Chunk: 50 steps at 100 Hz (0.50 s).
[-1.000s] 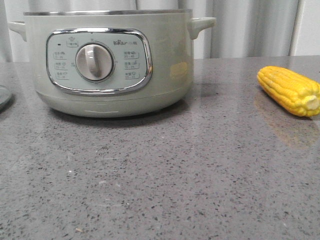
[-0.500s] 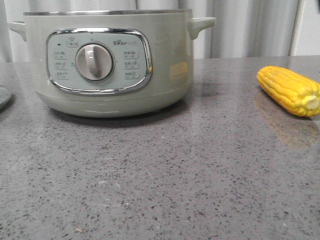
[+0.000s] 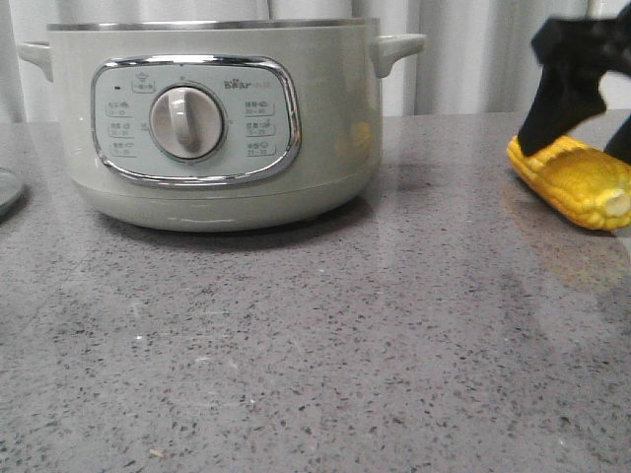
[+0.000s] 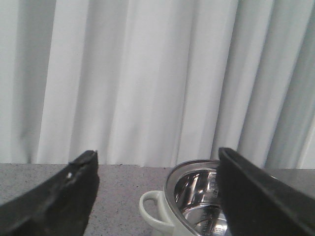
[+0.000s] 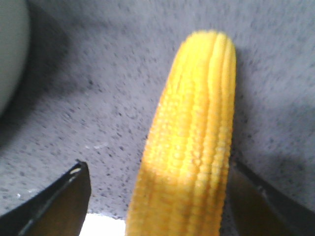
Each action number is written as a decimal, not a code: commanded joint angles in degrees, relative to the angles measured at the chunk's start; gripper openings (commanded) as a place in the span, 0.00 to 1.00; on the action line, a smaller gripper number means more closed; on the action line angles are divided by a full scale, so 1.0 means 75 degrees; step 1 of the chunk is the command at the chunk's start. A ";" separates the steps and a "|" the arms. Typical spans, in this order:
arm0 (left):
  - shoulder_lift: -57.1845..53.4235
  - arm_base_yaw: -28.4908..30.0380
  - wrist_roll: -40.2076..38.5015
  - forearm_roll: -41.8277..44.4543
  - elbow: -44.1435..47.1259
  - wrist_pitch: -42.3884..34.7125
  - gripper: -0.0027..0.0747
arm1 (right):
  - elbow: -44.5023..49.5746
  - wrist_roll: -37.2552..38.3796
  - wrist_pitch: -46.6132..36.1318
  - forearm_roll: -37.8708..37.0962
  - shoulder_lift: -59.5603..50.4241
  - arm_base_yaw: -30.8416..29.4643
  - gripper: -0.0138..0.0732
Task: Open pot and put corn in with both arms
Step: 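Grasp the yellow corn cob with the right gripper and lift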
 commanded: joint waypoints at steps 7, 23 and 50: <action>0.0004 0.0023 -0.0002 -0.0094 -0.0259 -0.0056 0.61 | -0.0265 -0.0032 -0.0099 0.0019 0.0205 -0.0055 0.68; 0.0004 0.0023 -0.0002 -0.0094 -0.0259 -0.0056 0.61 | -0.0265 -0.0032 0.0004 0.0019 0.0186 -0.0055 0.40; 0.0004 0.0023 -0.0002 -0.0094 -0.0259 0.0074 0.61 | -0.1490 -0.0032 -0.0097 0.0277 -0.0843 0.0553 0.18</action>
